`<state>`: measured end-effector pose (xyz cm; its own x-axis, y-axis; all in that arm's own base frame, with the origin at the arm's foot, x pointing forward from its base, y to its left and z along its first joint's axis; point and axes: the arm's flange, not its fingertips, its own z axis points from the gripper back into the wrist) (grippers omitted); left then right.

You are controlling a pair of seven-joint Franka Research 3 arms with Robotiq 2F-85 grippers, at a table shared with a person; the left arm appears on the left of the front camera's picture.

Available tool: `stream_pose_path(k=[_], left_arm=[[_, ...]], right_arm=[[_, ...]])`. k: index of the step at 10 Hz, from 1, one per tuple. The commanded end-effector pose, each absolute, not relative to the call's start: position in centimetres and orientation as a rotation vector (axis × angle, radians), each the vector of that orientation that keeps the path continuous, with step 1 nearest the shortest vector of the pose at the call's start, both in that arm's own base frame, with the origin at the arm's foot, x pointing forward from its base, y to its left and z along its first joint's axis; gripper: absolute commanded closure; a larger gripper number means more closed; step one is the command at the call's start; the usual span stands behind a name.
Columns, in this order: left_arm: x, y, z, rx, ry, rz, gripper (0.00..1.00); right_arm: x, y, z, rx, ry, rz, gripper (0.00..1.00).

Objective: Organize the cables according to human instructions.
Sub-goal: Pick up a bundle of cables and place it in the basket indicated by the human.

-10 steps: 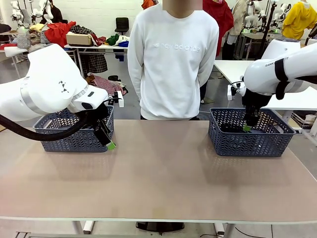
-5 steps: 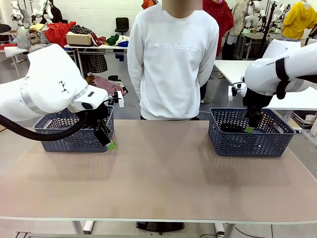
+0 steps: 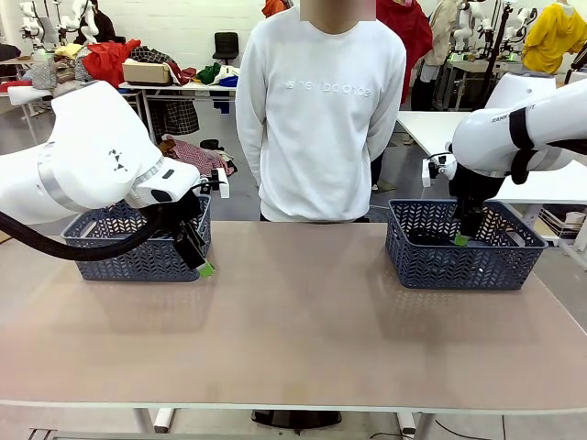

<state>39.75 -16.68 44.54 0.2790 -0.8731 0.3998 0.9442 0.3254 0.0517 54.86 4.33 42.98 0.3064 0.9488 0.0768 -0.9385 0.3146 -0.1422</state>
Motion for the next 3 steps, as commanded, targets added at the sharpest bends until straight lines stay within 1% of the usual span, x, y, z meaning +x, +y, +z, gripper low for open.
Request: stream_pose_path(k=[1,3], left_arm=[[39.83,-16.40,44.70,-0.213,-0.382,-1.231,0.00],[39.83,-16.40,44.70,-0.213,-0.382,-1.231,0.00]], right_arm=[[54.85,4.28,43.16,-0.080,-0.161,1.251,0.00],[54.85,4.28,43.16,-0.080,-0.161,1.251,0.00]])
